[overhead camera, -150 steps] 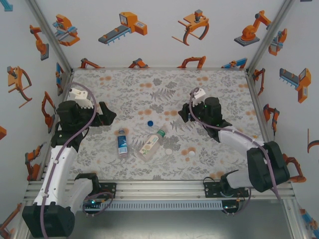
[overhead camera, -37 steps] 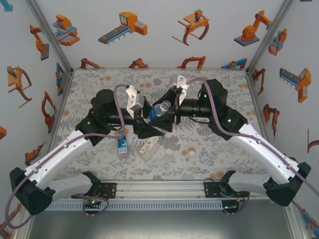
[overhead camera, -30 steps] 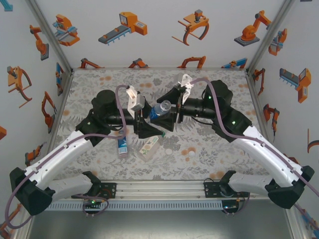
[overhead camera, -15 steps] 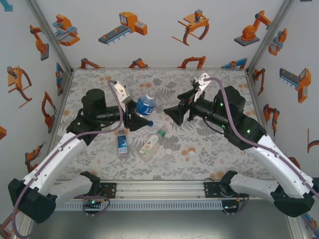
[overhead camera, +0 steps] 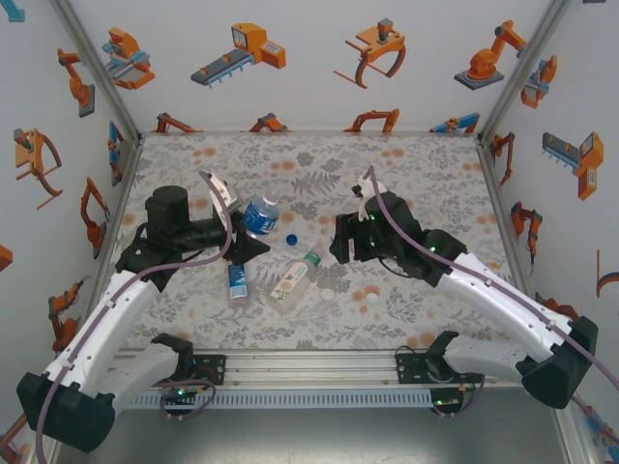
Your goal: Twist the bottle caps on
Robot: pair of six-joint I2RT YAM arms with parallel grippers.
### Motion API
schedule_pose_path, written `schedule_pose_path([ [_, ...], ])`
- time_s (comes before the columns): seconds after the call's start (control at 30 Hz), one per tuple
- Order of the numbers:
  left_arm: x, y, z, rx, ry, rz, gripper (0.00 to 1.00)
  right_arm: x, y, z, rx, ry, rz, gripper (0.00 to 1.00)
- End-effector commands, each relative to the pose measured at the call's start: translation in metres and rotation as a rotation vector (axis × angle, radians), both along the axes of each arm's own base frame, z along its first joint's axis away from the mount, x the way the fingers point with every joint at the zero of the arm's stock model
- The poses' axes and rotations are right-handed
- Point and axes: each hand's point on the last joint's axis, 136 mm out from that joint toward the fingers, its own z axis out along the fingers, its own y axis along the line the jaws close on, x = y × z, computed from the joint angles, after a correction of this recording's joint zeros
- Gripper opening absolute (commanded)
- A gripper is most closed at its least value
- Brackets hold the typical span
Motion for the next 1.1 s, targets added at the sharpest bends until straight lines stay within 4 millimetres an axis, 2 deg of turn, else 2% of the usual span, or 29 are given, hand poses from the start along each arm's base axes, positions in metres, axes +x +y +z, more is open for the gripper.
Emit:
schedule_pose_path([
  [0.0,-0.002,0.003,-0.009,0.022,-0.037,-0.008,0.00,-0.005,-0.017,-0.028,-0.015,0.118,-0.121,0.64],
  [0.07,-0.002,0.003,-0.014,0.019,-0.040,-0.006,0.00,-0.010,-0.024,-0.046,-0.041,0.171,-0.151,0.64],
  [0.23,-0.005,0.003,-0.006,0.007,-0.063,-0.009,0.00,-0.022,-0.034,-0.074,-0.081,0.245,-0.175,0.64],
  [0.43,-0.009,0.006,-0.003,0.016,-0.088,-0.005,0.00,-0.027,-0.038,-0.090,-0.103,0.286,-0.190,0.64],
  [0.83,-0.007,0.006,-0.010,0.024,-0.080,-0.005,0.00,-0.024,-0.046,-0.119,-0.186,0.347,-0.218,0.64],
  [1.07,-0.005,0.008,-0.019,0.041,-0.083,0.022,0.00,-0.024,-0.056,-0.140,-0.138,0.416,-0.250,0.64],
])
